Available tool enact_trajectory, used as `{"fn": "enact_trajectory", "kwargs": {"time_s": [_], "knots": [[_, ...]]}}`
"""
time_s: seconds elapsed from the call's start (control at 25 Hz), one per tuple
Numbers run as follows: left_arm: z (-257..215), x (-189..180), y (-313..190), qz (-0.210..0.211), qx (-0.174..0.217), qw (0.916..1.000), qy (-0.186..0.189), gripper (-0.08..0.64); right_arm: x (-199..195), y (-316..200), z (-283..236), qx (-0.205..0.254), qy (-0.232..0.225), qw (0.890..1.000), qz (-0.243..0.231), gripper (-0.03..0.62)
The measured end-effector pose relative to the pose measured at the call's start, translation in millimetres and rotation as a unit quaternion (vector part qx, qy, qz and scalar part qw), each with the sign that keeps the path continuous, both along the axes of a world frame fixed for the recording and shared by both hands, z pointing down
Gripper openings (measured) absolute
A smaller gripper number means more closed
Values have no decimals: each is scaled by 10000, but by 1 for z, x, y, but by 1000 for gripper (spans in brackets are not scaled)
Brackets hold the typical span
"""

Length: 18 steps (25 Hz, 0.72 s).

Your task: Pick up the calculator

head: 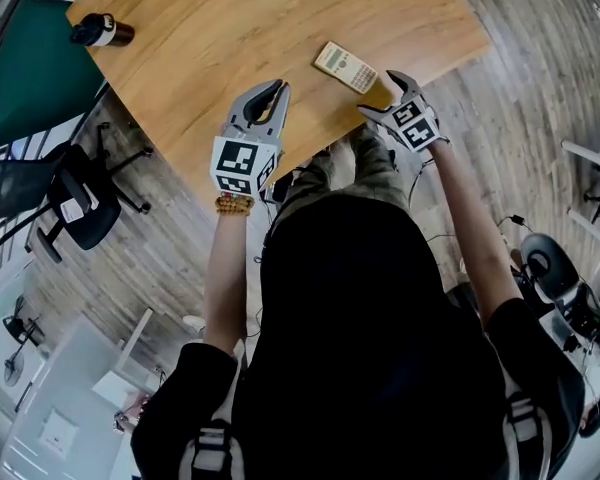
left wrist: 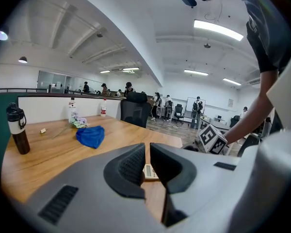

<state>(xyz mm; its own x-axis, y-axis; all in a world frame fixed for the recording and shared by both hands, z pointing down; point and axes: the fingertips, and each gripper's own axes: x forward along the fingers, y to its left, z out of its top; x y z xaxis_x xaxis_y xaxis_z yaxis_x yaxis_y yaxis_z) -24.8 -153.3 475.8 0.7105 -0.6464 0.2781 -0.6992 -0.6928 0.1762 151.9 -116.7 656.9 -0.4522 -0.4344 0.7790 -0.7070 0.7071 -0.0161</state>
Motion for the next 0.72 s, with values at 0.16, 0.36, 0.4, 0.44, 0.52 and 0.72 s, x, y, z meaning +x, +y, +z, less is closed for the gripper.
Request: {"fn": "enact_trajectory", "kwargs": {"time_s": [0.16,0.36,0.4,0.44,0.52,0.72], "knots": [[1,12,-4,94,39,9999,-24,49,2,-5,12,-116,25,9999,13,476],[0,16,-7,40,11,10000,-11,49,2,-10,28,-214,54,9998,-2,476],[-1,15,-7,13,-15,10000,5,49,2,-10,30,-235,46,9997,-2,474],[-1,13,-7,-4,-35,10000,9,49,1,-12,34,-258,41,9997,-3,474],[0,10,-6,-4,-44,10000,-31,49,0,-14,40,-288,66,9996,-7,472],[1,1,-4,-58,-35,9999,-96,49,5,-19,52,-248,211,9995,-6,431]]}}
